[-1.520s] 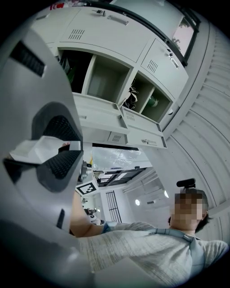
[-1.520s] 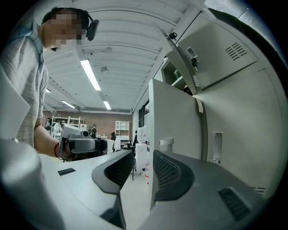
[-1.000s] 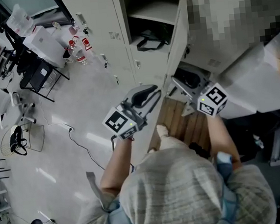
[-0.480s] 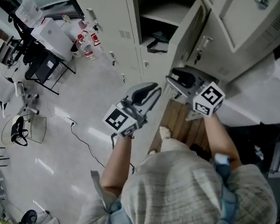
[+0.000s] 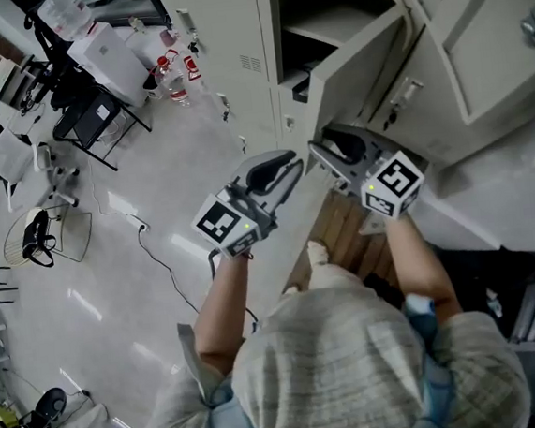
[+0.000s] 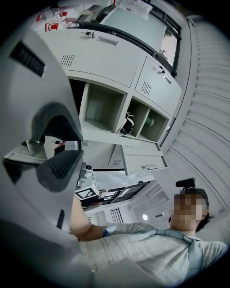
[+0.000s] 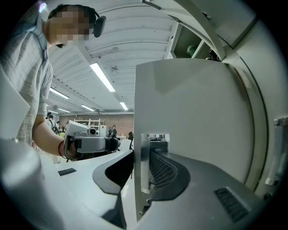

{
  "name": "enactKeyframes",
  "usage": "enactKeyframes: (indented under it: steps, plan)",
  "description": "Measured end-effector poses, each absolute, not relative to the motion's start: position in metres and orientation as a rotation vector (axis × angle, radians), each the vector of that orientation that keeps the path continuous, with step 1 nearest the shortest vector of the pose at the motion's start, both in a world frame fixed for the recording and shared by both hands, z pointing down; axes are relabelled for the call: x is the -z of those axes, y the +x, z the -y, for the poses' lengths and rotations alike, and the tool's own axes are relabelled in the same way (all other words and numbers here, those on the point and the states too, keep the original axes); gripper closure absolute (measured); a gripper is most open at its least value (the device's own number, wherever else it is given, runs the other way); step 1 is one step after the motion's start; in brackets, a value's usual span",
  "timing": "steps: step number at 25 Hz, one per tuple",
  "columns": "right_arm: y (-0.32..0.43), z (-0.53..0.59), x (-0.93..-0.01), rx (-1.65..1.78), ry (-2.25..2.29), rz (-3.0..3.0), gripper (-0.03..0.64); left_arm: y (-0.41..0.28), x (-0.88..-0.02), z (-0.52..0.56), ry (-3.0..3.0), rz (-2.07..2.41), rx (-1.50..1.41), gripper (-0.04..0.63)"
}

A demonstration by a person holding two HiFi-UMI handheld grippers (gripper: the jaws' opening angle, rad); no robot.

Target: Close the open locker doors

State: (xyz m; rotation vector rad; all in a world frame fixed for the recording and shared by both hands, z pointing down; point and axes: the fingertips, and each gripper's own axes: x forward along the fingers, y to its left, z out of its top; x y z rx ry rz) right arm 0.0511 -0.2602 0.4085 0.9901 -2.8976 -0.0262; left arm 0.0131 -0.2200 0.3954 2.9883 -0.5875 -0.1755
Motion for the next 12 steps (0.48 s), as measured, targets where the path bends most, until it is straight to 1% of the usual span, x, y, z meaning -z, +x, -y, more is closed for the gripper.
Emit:
enactKeyframes:
  steps: [12]
  plan:
    - [0.033, 0.290, -0.406, 0.045, 0.947, 2.946, 0.505, 0.014, -0.382, 0.257, 2.978, 0.705, 0.193, 0.527]
